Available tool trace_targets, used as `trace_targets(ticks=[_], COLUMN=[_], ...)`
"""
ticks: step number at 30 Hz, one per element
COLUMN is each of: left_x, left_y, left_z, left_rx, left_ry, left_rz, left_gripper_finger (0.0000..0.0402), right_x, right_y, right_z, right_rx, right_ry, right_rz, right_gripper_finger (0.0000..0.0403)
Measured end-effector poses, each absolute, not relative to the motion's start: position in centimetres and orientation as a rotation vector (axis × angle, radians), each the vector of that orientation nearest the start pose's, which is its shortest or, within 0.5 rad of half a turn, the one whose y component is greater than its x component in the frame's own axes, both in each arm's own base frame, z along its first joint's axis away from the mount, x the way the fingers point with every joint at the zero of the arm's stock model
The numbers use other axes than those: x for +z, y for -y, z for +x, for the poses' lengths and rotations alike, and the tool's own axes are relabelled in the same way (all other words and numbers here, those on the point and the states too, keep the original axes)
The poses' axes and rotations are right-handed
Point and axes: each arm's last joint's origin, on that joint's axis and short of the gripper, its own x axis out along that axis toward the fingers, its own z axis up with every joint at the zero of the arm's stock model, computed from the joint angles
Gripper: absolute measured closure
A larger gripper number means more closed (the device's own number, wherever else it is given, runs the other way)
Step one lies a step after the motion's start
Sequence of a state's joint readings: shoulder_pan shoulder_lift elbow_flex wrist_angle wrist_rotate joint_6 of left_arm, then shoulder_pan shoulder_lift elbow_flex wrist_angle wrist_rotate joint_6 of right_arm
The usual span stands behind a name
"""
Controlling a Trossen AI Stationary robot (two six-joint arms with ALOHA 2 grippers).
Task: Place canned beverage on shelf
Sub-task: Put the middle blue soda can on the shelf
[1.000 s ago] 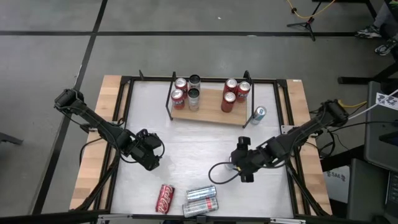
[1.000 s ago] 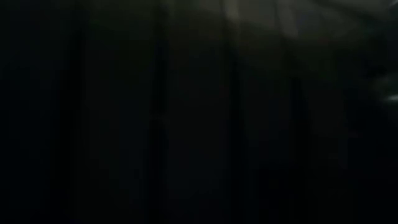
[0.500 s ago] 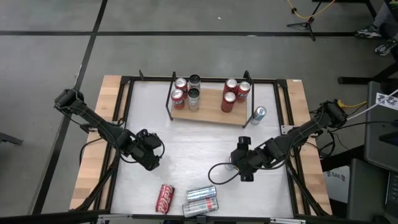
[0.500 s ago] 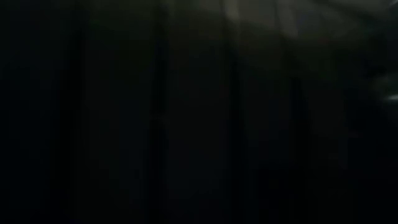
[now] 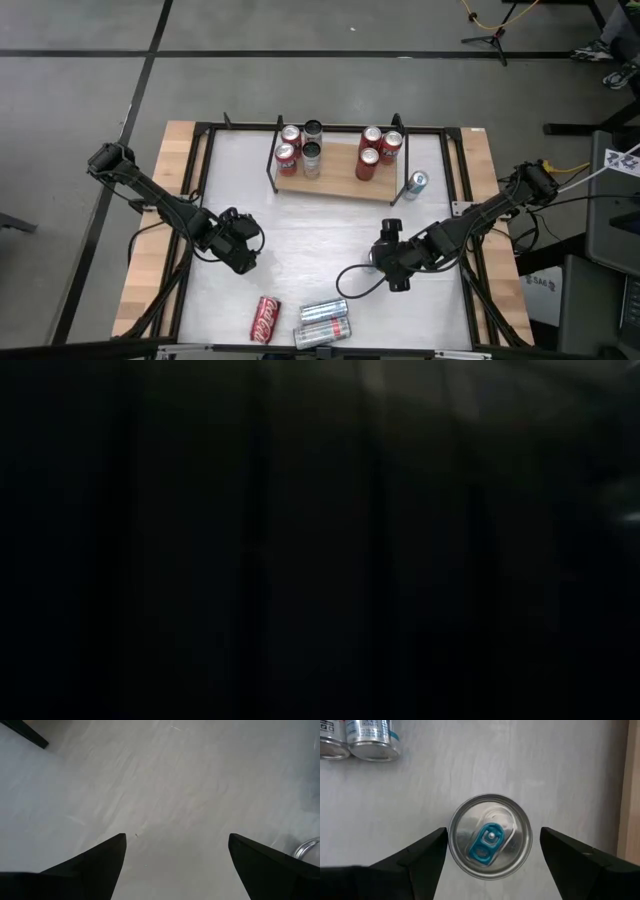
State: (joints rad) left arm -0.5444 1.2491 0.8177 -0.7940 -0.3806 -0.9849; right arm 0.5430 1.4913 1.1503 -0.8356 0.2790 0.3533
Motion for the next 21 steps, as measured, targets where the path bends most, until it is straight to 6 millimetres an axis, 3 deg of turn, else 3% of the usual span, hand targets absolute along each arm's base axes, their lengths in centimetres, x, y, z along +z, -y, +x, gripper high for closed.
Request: trace_targets(ticks=[21], left_x=[21.69], left_y=[10.27], left_z=[19.06], left_rx=[0.391], left_ry=[-1.026], left_rz=[-0.337], left_gripper_finger=[0.0058], right_x=[25.31], right_y=[-14.15], right_z=[24.98], right_rx=[0.052], right_ry=[-1.093], right_rz=[-0.169], right_gripper_finger=[0.0095])
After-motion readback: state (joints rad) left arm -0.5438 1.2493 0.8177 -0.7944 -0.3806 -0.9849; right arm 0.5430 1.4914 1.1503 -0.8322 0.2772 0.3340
